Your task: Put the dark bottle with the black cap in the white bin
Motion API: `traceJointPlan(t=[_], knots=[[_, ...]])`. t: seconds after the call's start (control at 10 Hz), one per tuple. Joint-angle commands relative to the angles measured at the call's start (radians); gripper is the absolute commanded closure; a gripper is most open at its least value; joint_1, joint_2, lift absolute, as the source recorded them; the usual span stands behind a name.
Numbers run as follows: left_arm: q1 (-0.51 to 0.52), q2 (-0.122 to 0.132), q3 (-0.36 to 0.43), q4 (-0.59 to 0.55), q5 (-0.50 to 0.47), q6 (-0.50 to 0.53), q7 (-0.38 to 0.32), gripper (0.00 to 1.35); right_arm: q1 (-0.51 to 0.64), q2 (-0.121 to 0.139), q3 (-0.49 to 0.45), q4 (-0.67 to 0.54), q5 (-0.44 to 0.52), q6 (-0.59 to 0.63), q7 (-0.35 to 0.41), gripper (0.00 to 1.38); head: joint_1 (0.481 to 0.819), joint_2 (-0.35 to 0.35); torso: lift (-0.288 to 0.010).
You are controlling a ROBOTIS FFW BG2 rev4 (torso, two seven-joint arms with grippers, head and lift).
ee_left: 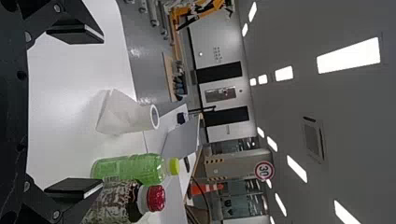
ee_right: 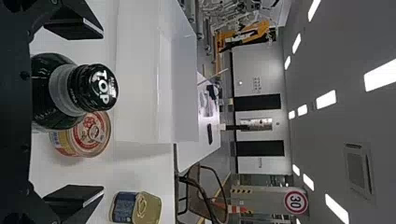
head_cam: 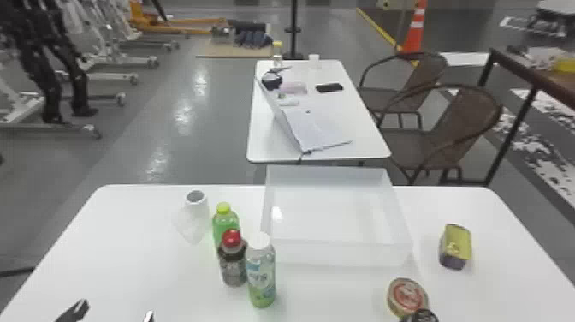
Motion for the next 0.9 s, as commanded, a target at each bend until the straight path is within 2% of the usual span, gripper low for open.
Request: traceJointPlan(t=[0.0, 0.4, 0.6, 0.7, 0.8], knots=[[-0.005, -0.003, -0.004, 0.005, 0.001, -0.003, 0.000, 0.21, -0.016, -0.009, -0.003, 0.002, -0.013, 0.033, 0.020, 0.12, 0.549, 0.000, -0.100], [-0.031, -0.003, -0.008, 0.029, 0.010, -0.025, -0.016, 0.21, -0.062, -0.056, -0.007, -0.012, -0.040, 0.137, 0.091, 0.12, 0.549, 0.000, -0.100], [-0.051, -0.003, -0.007, 0.042, 0.010, -0.033, -0.026, 0.21, -0.073, -0.087, -0.022, -0.023, -0.039, 0.175, 0.170, 0.12, 0.549, 0.000, -0.100], [-0.066, -0.003, -0.005, 0.049, 0.010, -0.039, -0.037, 0.21, -0.065, -0.096, -0.027, -0.023, -0.039, 0.180, 0.178, 0.12, 0.549, 0.000, -0.100], [-0.072, -0.003, -0.005, 0.056, 0.010, -0.046, -0.040, 0.21, -0.051, -0.096, -0.062, -0.034, -0.014, 0.214, 0.232, 0.12, 0.549, 0.000, -0.100]])
